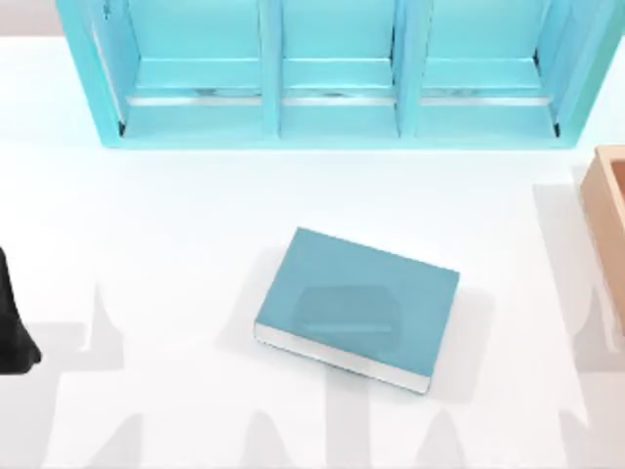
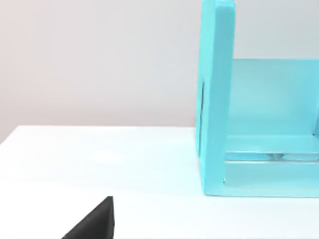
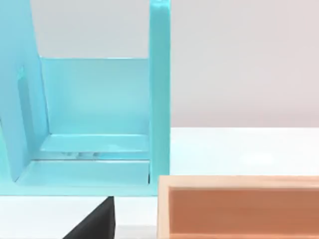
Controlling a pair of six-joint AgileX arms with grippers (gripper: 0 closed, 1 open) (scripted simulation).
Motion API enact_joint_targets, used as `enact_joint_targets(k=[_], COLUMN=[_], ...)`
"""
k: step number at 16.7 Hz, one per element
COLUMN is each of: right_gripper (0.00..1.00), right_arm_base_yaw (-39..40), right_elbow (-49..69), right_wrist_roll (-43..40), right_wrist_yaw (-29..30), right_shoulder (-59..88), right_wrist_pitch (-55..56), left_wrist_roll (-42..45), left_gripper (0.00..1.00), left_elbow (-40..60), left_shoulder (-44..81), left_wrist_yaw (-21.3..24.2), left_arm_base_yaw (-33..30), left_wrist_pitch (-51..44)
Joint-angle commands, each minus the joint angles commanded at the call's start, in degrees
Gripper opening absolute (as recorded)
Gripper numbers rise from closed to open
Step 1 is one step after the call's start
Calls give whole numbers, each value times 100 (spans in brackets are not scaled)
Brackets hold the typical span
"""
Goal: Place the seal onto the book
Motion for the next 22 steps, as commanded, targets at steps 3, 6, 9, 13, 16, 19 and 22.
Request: enact_joint_targets(k=[3,6,9,13,16,19,22], right_gripper=[100,100,100,100,100,100,100], right_arm_base_yaw=[-12,-110,-264,-534,-770,-1006,-1225], right_elbow=[46,481,1339,2823,4064,5290,6418], right_wrist_roll=[-10,-99,-259,-530,-748,-966,-1171], right_wrist_yaw=[3,13,8,-7,-11,-8,-1], right_shoulder=[57,577,1590,3507,4997,6487,7855], right_wrist_pitch=[-43,-431,-1126,-2341,-3348,-4343,-5256], left_wrist_roll=[0,0,0,0,0,0,0], left_gripper=[100,100,100,100,100,100,100], left_elbow=[0,0,0,0,0,0,0], left_shoulder=[0,0,0,0,0,0,0], left_wrist_yaw=[0,0,0,0,0,0,0], left_arm_base_yaw=[0,0,0,0,0,0,0], left_wrist_pitch=[0,0,0,0,0,0,0])
